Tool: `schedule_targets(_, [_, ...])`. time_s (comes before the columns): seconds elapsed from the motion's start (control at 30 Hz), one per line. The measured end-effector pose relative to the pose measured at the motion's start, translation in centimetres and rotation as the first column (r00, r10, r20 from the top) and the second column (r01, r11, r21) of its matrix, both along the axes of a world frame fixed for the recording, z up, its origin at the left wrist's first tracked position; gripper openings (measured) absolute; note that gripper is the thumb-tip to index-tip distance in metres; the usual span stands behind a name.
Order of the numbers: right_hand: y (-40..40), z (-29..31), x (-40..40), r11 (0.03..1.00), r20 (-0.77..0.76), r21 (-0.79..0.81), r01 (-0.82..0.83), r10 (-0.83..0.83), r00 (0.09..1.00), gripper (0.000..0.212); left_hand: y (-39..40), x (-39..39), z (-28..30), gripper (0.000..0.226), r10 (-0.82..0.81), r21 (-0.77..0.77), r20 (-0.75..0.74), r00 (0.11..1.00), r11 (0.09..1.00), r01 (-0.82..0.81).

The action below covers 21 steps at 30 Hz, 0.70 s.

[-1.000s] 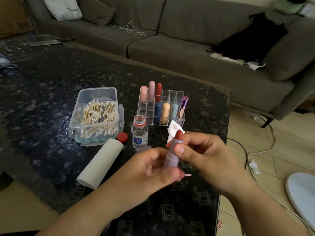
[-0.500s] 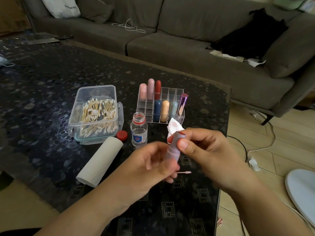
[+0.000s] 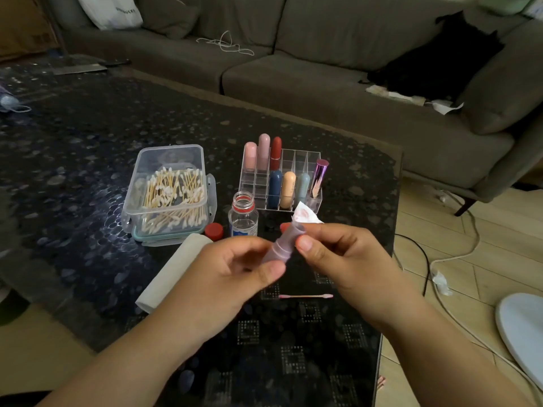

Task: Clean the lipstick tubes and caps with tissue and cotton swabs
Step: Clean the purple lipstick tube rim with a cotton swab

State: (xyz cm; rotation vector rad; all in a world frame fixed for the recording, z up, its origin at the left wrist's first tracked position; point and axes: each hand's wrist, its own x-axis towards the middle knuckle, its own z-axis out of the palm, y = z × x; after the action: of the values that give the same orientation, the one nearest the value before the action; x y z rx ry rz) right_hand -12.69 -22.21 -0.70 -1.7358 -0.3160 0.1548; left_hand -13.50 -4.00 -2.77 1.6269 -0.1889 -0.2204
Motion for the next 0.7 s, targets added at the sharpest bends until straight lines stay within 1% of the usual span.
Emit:
schedule_targets(0.07, [0.2,-0.5,0.5,0.978,-0.008,-0.187,0.089,-0.092,0.996,0.029,0.8,0.1,-0.1,0.028,0.101,0.109,0.101,0.990,0.988,-0.112])
schedule_targets(0.13, [0.6,-1.3,0.9,0.910,0.047,-0.383,0.162,-0.155,0.987,0.027,1.7,0.3,-0.1,0.015,0.206,0.189,0.190,0.960,0.952,-0.241])
schedule_targets(0.2, [1.2,-2.3,1.3,0.817,0.136,-0.550,0.177,-0.121,0.983,0.031,2.6,0.5,-0.3,0.019,0.252,0.275,0.278,0.927,0.904,-0.328])
schedule_targets(0.27, [2.0,-3.2,1.5,0.753,0.200,-0.640,0.154,-0.030,0.979,0.038,3.5,0.7,-0.5,0.020,0.264,0.340,0.326,0.908,0.863,-0.373])
schedule_targets(0.33, [2.9,-4.0,1.7,0.704,0.251,-0.692,0.160,0.026,0.968,0.043,4.1,0.9,-0.7,0.021,0.276,0.375,0.349,0.896,0.835,-0.403])
schedule_targets(0.47, [4.2,-4.6,2.4,0.650,0.330,-0.731,0.207,0.072,0.941,0.040,4.8,1.0,-0.9,0.020,0.296,0.392,0.378,0.878,0.808,-0.441])
schedule_targets(0.53, [4.9,-4.8,2.6,0.638,0.345,-0.741,0.207,0.098,0.934,0.036,5.0,0.9,-0.9,0.021,0.297,0.388,0.393,0.870,0.804,-0.450])
schedule_targets(0.63, [5.5,-4.7,2.9,0.586,0.341,-0.784,0.204,0.132,0.931,0.028,5.2,0.9,-0.9,0.023,0.296,0.394,0.408,0.864,0.796,-0.459])
schedule_targets(0.7, [5.6,-4.5,3.2,0.569,0.338,-0.799,0.196,0.154,0.929,0.028,5.3,1.0,-1.0,0.022,0.292,0.404,0.415,0.862,0.789,-0.462])
